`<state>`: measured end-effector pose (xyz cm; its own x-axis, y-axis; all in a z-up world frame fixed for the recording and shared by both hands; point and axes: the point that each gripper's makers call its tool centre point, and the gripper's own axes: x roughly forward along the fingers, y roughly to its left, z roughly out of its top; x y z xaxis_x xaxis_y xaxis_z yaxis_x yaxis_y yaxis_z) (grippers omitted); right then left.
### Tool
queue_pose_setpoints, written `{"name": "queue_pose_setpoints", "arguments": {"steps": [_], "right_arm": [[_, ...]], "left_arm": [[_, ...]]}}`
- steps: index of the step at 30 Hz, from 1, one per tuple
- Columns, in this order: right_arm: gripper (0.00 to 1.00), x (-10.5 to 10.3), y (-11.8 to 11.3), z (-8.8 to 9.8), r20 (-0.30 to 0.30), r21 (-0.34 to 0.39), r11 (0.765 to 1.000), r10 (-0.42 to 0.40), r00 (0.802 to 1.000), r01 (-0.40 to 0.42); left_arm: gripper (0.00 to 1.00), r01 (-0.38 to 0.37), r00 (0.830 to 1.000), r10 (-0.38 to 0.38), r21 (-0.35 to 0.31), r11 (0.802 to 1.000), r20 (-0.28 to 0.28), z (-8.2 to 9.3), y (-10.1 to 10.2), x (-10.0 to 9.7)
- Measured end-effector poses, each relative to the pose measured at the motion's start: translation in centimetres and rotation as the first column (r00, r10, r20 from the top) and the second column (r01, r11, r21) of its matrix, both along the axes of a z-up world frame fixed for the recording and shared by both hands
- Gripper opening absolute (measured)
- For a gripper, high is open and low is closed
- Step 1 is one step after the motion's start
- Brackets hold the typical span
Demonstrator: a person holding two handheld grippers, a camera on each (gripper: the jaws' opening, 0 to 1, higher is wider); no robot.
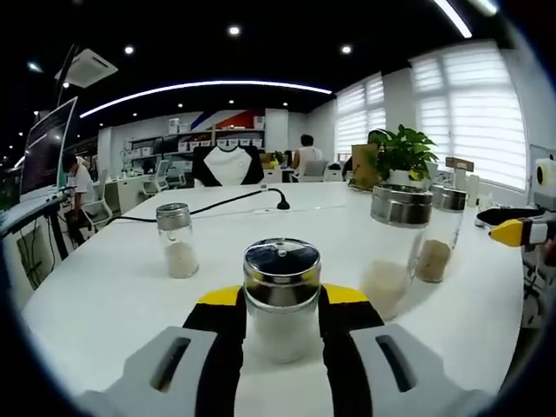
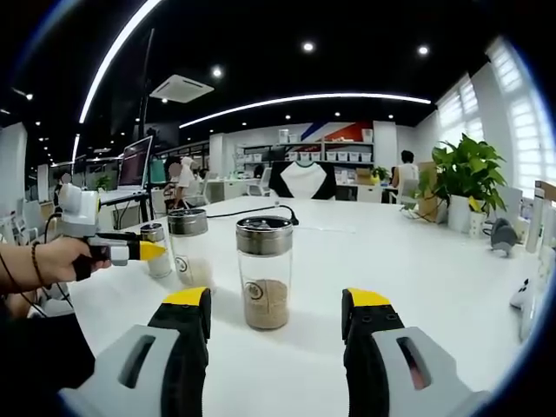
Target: Rotate the seasoning bottle until the label or dispensing opening points toward the visible target arrow and the bottle remains upright within the marked orientation range
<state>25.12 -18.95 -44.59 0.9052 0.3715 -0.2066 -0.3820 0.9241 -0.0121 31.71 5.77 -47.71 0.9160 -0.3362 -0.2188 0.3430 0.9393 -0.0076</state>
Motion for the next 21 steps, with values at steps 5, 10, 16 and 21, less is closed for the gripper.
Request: {"name": "queue_pose_setpoints", "arguments": {"steps": [5,10,16,21], "right_arm": [[0.61,-0.15,0.00,0.06,0.001,0.001,1.000,-0.001,1.000,0.001],[0.61,-0.28,0.10,0.10,0.001,0.000,1.000,0.001,1.000,-0.001],[0.61,-0.43,0.10,-0.04,-0.005,-0.002,1.000,0.001,1.000,-0.001],[0.61,-0.47,0.03,0.06,-0.002,-0.007,1.000,-0.002,1.000,0.002]], "left_arm": [[0.34,0.036,0.999,-0.036,-0.004,0.999,0.006,-0.06,-0.05,-0.11],[0.34,0.092,0.996,-0.092,0.004,0.996,0.015,-0.11,-0.28,-0.26],[0.34,0.158,0.987,-0.158,0.002,0.987,0.025,-0.16,-0.18,-0.22],[0.34,0.219,0.975,-0.219,-0.005,0.976,0.037,-0.14,-0.34,-0.23]]}}
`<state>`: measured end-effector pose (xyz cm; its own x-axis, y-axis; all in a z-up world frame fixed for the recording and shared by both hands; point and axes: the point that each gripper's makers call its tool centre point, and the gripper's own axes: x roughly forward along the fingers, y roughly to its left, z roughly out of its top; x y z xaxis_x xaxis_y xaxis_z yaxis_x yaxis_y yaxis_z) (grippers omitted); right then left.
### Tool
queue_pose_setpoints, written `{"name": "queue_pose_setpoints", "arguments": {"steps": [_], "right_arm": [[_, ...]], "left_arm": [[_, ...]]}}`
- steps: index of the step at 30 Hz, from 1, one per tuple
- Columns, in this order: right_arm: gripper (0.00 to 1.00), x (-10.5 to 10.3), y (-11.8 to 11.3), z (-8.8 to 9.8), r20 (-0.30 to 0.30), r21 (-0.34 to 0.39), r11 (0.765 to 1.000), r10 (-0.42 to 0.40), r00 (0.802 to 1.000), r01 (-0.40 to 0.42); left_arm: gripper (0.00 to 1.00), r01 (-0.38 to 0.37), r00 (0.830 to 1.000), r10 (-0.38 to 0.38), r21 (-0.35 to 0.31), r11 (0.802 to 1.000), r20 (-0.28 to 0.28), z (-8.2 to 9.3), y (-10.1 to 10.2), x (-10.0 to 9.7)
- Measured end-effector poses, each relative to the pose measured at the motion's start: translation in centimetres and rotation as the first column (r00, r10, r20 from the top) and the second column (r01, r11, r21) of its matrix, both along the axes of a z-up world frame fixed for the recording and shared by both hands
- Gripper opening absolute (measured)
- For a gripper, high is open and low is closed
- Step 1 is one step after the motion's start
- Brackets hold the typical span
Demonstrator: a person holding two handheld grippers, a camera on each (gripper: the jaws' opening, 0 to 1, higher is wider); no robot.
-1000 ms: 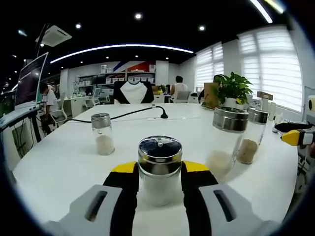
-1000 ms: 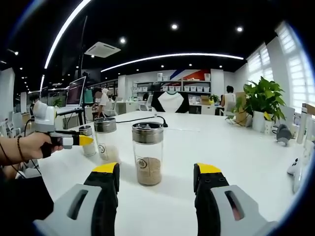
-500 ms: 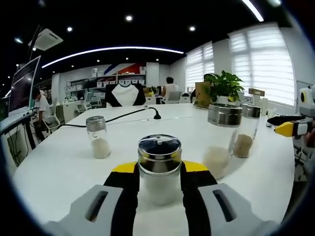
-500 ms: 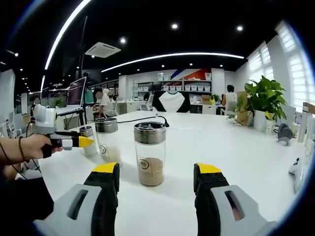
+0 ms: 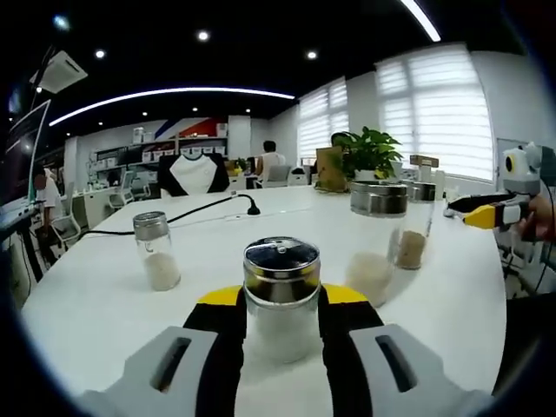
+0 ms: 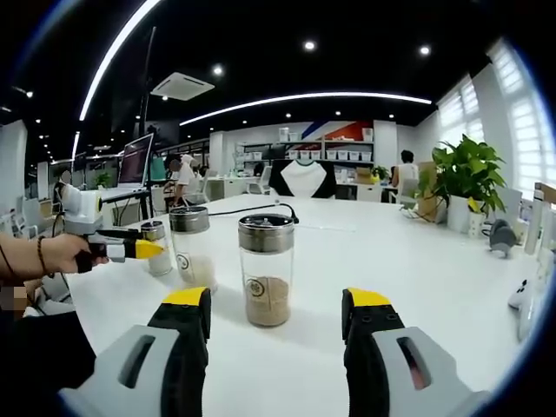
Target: Rotate the seasoning bottle until the label or dispensing opening points toward the visible target arrow and the bottle remains upright within the marked orientation range
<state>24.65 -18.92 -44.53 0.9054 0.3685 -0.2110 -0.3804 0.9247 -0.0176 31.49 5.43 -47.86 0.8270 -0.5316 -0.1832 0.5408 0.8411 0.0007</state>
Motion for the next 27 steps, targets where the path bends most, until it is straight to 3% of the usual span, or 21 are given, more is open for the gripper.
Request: {"name": "queue_pose_setpoints", "arguments": {"steps": [11,27], "right_arm": [[0.61,-0.10,-0.13,-0.01,-0.002,-0.003,1.000,-0.001,1.000,0.001],[0.61,0.07,0.10,0.09,0.004,-0.020,1.000,0.015,1.000,-0.015]], "left_arm": [[0.34,0.113,0.994,-0.113,-0.005,0.994,0.007,0.05,-0.18,0.17],[0.34,0.303,0.953,-0.303,0.000,0.953,0.023,0.07,-0.49,0.02]]}}
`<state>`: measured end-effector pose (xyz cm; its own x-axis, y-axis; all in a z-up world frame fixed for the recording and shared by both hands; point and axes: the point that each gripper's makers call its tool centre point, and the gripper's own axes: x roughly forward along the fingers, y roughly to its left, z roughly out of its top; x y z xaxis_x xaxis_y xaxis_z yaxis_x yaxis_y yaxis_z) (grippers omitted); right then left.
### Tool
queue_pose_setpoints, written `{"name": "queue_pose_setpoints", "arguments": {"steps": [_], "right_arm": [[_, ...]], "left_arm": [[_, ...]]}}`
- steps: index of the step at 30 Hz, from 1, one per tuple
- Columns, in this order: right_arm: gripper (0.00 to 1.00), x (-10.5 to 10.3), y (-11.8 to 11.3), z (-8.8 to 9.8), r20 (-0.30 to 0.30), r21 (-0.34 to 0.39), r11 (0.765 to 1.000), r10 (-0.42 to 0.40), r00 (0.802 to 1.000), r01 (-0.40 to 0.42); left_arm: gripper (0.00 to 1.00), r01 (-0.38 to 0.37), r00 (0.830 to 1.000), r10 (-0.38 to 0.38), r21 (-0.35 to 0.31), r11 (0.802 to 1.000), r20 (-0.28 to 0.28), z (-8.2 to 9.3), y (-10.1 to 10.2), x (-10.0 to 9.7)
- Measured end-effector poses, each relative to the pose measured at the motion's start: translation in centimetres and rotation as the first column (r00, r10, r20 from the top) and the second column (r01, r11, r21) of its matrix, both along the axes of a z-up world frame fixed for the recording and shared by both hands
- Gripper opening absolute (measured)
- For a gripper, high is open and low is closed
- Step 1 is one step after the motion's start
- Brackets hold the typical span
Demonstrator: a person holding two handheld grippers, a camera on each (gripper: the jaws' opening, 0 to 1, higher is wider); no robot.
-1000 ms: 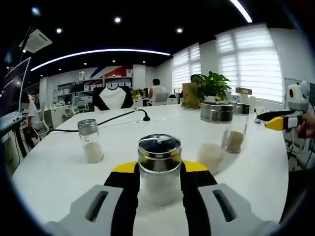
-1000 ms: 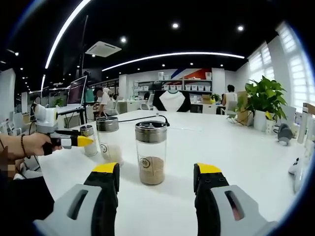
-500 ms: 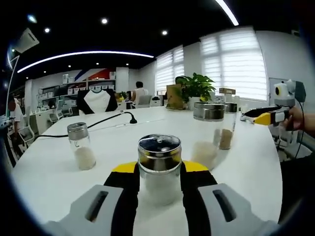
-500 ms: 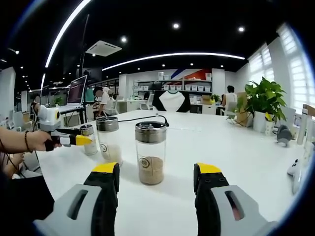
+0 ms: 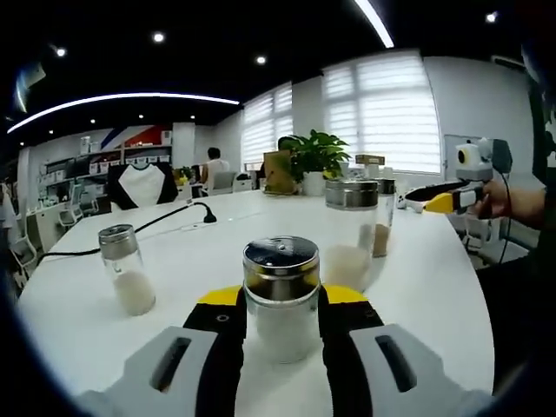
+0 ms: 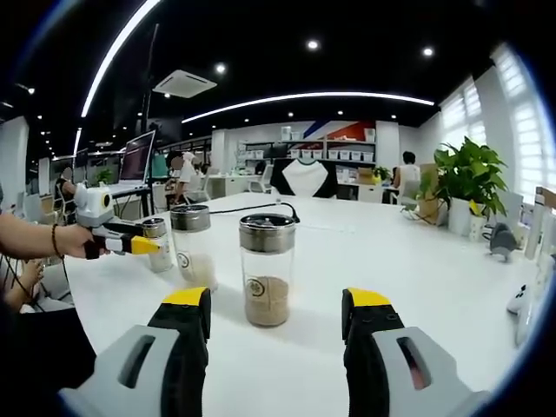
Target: Rotate the seasoning bottle until the label or dispensing opening points toward the visible target arrow and the bottle remains upright within the marked orientation range
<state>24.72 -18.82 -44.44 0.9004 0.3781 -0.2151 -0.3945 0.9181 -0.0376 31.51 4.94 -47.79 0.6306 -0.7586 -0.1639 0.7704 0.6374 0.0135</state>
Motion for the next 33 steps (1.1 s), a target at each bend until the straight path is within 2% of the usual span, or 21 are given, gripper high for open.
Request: {"name": "queue_pose_setpoints", "arguments": {"steps": [8,18,19,21,23,24,28,31,32,33], "right_arm": [[0.62,0.1,-0.1,-0.3,-0.007,0.009,1.000,0.000,1.000,0.000],[0.61,0.3,-0.2,-0.4,-0.013,0.012,1.000,-0.004,1.000,0.005],[0.61,0.2,-0.2,-0.4,-0.013,0.010,1.000,-0.004,1.000,0.004],[0.61,0.2,-0.3,-0.4,-0.014,0.010,1.000,-0.004,1.000,0.004],[0.61,0.1,-0.3,-0.5,-0.017,0.005,1.000,-0.003,1.000,0.003],[0.61,0.1,-0.4,-0.6,-0.018,0.002,1.000,-0.004,1.000,0.004],[0.61,0.0,-0.6,-0.7,-0.022,0.001,1.000,-0.007,1.000,0.007],[0.61,0.0,-0.7,-0.8,-0.022,-0.003,1.000,-0.009,1.000,0.009],[0.61,0.0,-0.7,-0.7,-0.020,-0.002,1.000,-0.010,1.000,0.010],[0.61,0.0,-0.7,-0.7,-0.020,-0.001,1.000,-0.011,1.000,0.011]], "left_arm": [[0.34,0.069,0.998,-0.069,-0.002,0.998,0.003,0.0,-0.1,-0.2],[0.34,0.077,0.997,-0.077,0.022,0.997,-0.003,-0.1,-0.2,-0.2],[0.35,0.079,0.997,-0.079,0.037,0.996,0.009,-0.2,-0.2,-0.2],[0.41,0.079,0.997,-0.078,0.018,0.997,-0.012,-0.3,-0.2,-0.5],[0.50,0.021,1.000,-0.020,0.021,1.000,-0.014,-0.1,0.2,-0.2],[0.52,0.028,1.000,-0.028,0.047,0.999,-0.001,-0.1,0.1,-0.5],[0.51,0.008,1.000,-0.008,0.052,0.999,-0.001,0.2,0.2,-1.1],[0.51,-0.083,0.996,0.084,0.083,0.993,-0.008,-0.4,1.2,-0.8],[0.52,-0.065,0.998,0.065,0.071,0.995,-0.002,-0.2,0.8,-1.1],[0.52,-0.079,0.997,0.079,0.059,0.995,0.008,0.0,0.8,-1.2]]}}
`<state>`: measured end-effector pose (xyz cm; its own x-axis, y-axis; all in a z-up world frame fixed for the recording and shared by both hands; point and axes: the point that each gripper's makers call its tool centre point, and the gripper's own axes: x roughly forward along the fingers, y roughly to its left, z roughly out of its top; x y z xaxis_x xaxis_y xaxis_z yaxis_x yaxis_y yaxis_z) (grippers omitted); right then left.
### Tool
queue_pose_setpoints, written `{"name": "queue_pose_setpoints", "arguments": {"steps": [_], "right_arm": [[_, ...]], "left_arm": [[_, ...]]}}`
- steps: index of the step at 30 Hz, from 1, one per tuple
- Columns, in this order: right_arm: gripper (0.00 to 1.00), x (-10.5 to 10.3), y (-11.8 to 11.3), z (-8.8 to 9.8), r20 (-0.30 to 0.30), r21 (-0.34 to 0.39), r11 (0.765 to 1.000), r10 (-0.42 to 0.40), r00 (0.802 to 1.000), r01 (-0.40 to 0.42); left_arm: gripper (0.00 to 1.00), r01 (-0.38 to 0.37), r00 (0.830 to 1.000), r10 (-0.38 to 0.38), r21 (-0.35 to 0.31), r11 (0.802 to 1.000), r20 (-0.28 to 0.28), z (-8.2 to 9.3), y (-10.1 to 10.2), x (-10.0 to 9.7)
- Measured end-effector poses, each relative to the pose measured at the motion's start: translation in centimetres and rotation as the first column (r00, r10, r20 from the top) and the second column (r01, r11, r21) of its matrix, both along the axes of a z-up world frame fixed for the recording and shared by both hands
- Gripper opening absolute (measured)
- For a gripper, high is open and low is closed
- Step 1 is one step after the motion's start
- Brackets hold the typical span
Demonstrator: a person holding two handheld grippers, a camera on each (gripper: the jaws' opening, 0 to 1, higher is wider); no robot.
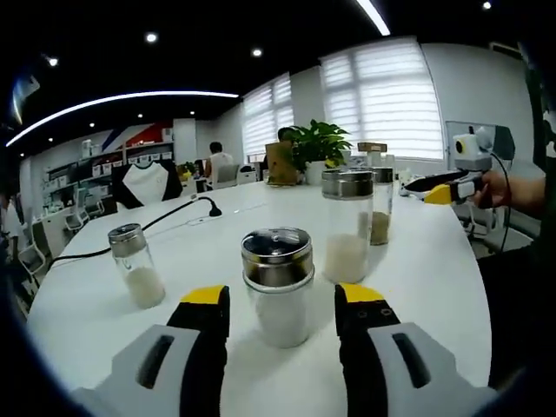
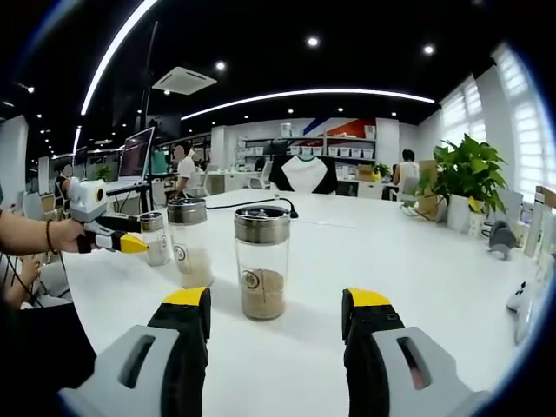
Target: Rotate the seasoning bottle until the label or dispensing opening points toward the visible target arrow and the bottle remains upright within the marked orientation range
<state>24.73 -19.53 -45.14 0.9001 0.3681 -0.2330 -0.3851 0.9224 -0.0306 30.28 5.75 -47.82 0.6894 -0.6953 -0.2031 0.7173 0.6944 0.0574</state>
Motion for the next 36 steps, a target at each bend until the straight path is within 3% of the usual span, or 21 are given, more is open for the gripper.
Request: {"name": "queue_pose_setpoints", "arguments": {"steps": [3,6,9,12,14,17,20,25,32,36], "right_arm": [[0.61,0.0,0.0,0.0,0.001,-0.003,1.000,0.000,1.000,0.000],[0.61,-0.1,-0.1,-0.1,-0.003,0.000,1.000,-0.003,1.000,0.003],[0.61,-0.1,0.0,0.0,-0.003,-0.002,1.000,-0.004,1.000,0.004],[0.61,-0.1,0.1,0.0,-0.001,-0.001,1.000,0.000,1.000,0.000],[0.61,0.0,0.2,0.0,-0.002,0.002,1.000,0.001,1.000,-0.001],[0.61,0.0,0.4,0.0,-0.001,-0.001,1.000,0.007,1.000,-0.007],[0.61,-0.1,0.3,0.0,-0.001,0.002,1.000,0.007,1.000,-0.007],[0.61,-0.2,0.0,0.2,0.003,0.002,1.000,-0.005,1.000,0.005],[0.61,-0.1,0.0,0.5,0.007,0.004,1.000,-0.008,1.000,0.007],[0.61,-0.1,0.2,0.5,0.008,0.003,1.000,-0.002,1.000,0.002]], "left_arm": [[0.53,-0.078,0.997,0.079,0.050,0.996,-0.007,-0.3,0.6,0.0],[0.56,-0.132,0.991,0.132,-0.030,0.991,-0.009,0.6,0.5,0.1],[0.56,-0.192,0.981,0.192,-0.004,0.981,-0.003,0.7,0.8,0.1],[0.56,-0.273,0.962,0.273,-0.046,0.961,-0.012,1.3,0.7,0.0],[0.61,-0.351,0.936,0.350,-0.045,0.935,-0.023,1.1,0.9,-0.3],[0.64,-0.387,0.921,0.386,0.007,0.922,0.042,1.3,0.8,-0.5],[0.61,-0.431,0.902,0.431,-0.009,0.902,0.015,1.2,0.9,-0.6],[0.61,-0.480,0.877,0.480,-0.016,0.877,0.029,1.6,1.4,-0.2],[0.58,-0.517,0.856,0.517,-0.027,0.856,0.006,1.4,1.7,0.3],[0.56,-0.515,0.857,0.515,-0.042,0.856,-0.006,1.2,1.2,0.7]]}}
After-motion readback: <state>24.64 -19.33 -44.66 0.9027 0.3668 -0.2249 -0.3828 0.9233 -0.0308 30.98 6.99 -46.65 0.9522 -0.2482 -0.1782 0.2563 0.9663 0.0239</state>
